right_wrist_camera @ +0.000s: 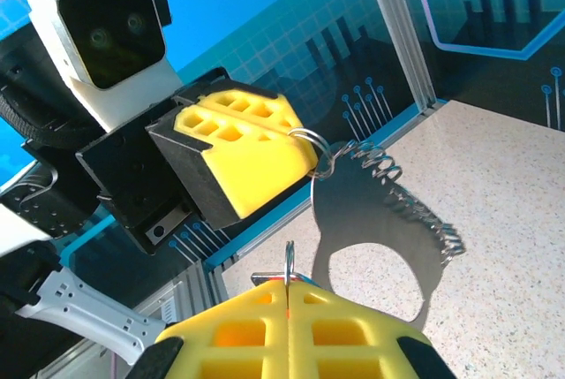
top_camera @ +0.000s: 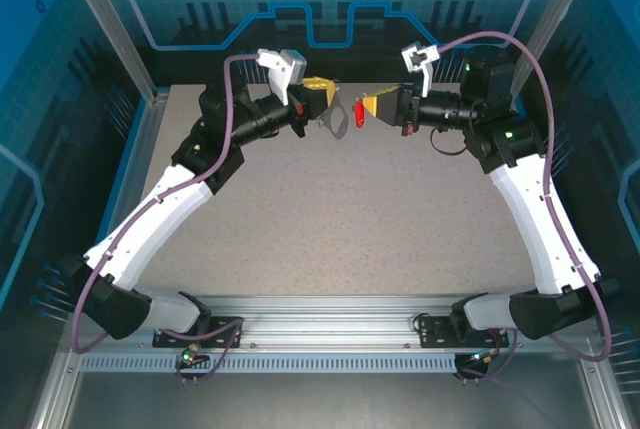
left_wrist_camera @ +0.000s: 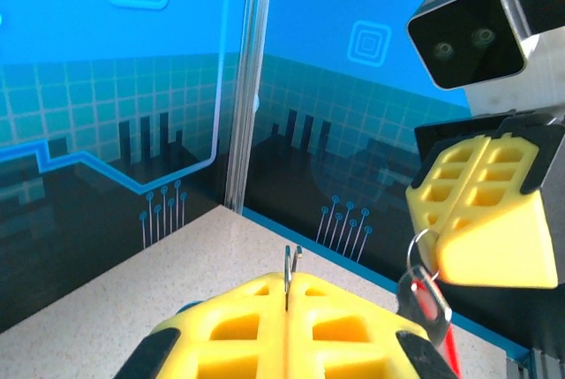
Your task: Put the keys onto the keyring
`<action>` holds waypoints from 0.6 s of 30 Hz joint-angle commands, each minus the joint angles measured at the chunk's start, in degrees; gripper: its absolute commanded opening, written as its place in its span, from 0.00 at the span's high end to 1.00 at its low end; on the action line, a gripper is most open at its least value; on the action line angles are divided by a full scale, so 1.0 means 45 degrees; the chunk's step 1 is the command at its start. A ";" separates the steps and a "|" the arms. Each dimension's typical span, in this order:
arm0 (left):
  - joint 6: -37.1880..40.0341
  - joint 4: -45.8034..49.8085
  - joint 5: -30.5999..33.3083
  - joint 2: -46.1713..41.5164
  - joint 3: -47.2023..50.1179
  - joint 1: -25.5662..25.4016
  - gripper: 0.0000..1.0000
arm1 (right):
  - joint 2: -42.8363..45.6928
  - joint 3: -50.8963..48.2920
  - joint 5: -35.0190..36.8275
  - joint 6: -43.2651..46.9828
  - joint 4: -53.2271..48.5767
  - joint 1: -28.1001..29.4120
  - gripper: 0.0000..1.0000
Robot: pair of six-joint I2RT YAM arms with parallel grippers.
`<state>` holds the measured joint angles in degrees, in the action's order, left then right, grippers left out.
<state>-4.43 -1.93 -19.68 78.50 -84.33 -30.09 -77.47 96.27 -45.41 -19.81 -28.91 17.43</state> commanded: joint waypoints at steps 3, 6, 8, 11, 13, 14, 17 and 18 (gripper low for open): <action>0.0688 -0.0279 -0.0093 0.0248 -0.0875 -0.0271 1.00 | -0.0415 0.0942 0.0283 0.0670 -0.0700 0.0265 1.00; 0.0785 -0.0130 -0.0203 0.0339 -0.0983 -0.0372 1.00 | -0.0623 0.1316 0.0380 0.0787 -0.0841 0.0267 1.00; 0.0883 0.0006 -0.0257 0.0385 -0.1061 -0.0440 1.00 | -0.0747 0.1551 0.0376 0.0829 -0.0909 0.0267 1.00; 0.0993 0.0121 -0.0299 0.0461 -0.1151 -0.0550 1.00 | -0.0907 0.1880 0.0351 0.0906 -0.1042 0.0316 1.00; 0.1061 0.0214 -0.0366 0.0515 -0.1218 -0.0610 1.00 | -0.1024 0.2070 0.0349 0.0990 -0.1132 0.0343 1.00; 0.1077 0.0248 -0.0372 0.0543 -0.1254 -0.0621 1.00 | -0.1060 0.2131 0.0346 0.1012 -0.1179 0.0357 1.00; 0.1129 0.0311 -0.0392 0.0602 -0.1332 -0.0685 1.00 | -0.1180 0.2323 0.0366 0.1112 -0.1311 0.0409 1.00; 0.1120 0.0321 -0.0385 0.0622 -0.1357 -0.0730 1.00 | -0.1235 0.2357 0.0371 0.1118 -0.1330 0.0421 1.00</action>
<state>-0.97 0.14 -20.38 81.17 -87.68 -32.62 -82.35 104.99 -43.92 -16.01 -33.36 18.50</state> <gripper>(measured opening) 0.052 0.042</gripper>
